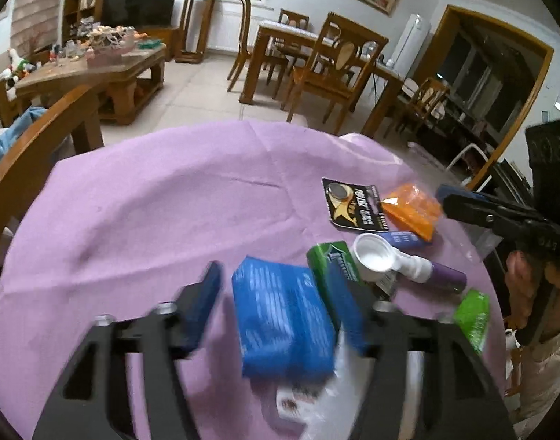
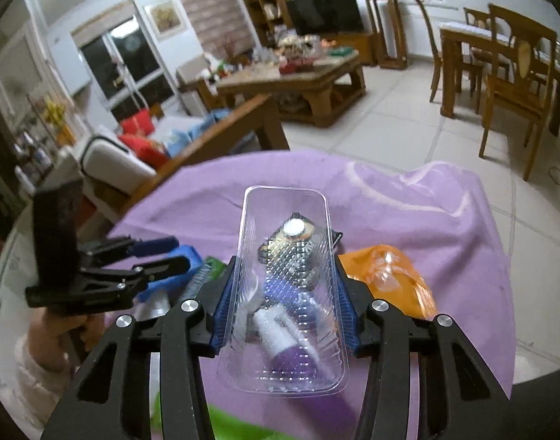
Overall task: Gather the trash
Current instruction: 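Grasp the blue packet with left tool while right tool grasps clear plastic tray, then carry the blue packet and plastic tray to the bin and release both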
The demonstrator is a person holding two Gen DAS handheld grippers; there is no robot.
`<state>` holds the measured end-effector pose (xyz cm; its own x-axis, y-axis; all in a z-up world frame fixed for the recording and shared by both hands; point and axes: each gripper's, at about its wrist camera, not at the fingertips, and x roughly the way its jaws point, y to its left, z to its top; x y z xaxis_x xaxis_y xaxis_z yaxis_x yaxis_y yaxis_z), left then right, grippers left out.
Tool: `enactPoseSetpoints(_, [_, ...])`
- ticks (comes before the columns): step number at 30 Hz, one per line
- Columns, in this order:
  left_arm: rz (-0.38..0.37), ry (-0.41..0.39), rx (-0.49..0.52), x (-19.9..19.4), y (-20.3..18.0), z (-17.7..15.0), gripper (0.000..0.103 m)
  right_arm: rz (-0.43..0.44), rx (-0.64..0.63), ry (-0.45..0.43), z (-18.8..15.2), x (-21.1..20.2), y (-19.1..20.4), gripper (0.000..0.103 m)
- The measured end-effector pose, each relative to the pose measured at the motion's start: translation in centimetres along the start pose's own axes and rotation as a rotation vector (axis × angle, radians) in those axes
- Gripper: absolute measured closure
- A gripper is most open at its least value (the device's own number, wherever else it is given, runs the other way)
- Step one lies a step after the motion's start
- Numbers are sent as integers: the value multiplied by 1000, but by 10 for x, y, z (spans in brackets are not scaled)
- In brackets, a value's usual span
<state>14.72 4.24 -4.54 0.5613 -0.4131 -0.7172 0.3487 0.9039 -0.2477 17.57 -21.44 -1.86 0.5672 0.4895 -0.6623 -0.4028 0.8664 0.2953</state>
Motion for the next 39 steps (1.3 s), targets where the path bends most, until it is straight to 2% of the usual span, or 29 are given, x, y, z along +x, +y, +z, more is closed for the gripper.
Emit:
enactPoseSetpoints(2, [42, -5, 17, -4, -5, -4, 20, 29, 14, -31, -9, -19, -1, 56])
enactPoseSetpoints(4, [73, 22, 41, 1, -10, -8, 23, 57, 19, -53, -20, -34, 1, 56])
enactPoseSetpoints(5, [80, 42, 46, 4, -11, -9, 36, 66, 20, -59, -24, -40, 3, 56])
enactPoseSetpoints(7, [110, 41, 63, 7, -12, -11, 42, 88, 17, -68, -34, -50, 7, 56])
enactPoseSetpoints(9, [119, 35, 47, 6, -10, -9, 54, 93, 10, -77, -44, -59, 16, 56])
enactPoseSetpoints(13, [85, 4, -10, 2, -1, -11, 55, 106, 20, -112, -61, -77, 20, 56])
enactPoseSetpoints(16, [63, -62, -37, -14, -2, -10, 55, 113, 35, -152, -73, -88, 24, 56])
enactPoseSetpoints(20, [58, -136, 3, -34, -36, -1, 55, 100, 56, -240, -84, -111, 21, 56])
enactPoseSetpoints(24, [-5, -198, 66, -52, -81, 9, 55, 58, 87, -354, -96, -149, 4, 56])
enactPoseSetpoints(29, [-134, -229, 152, -51, -151, 17, 55, -27, 133, -476, -116, -201, -25, 56])
enactPoseSetpoints(33, [-251, -212, 219, -32, -214, 17, 55, -117, 187, -559, -141, -247, -59, 56])
enactPoseSetpoints(39, [-362, -166, 293, 4, -286, 8, 55, -300, 267, -674, -190, -311, -110, 56])
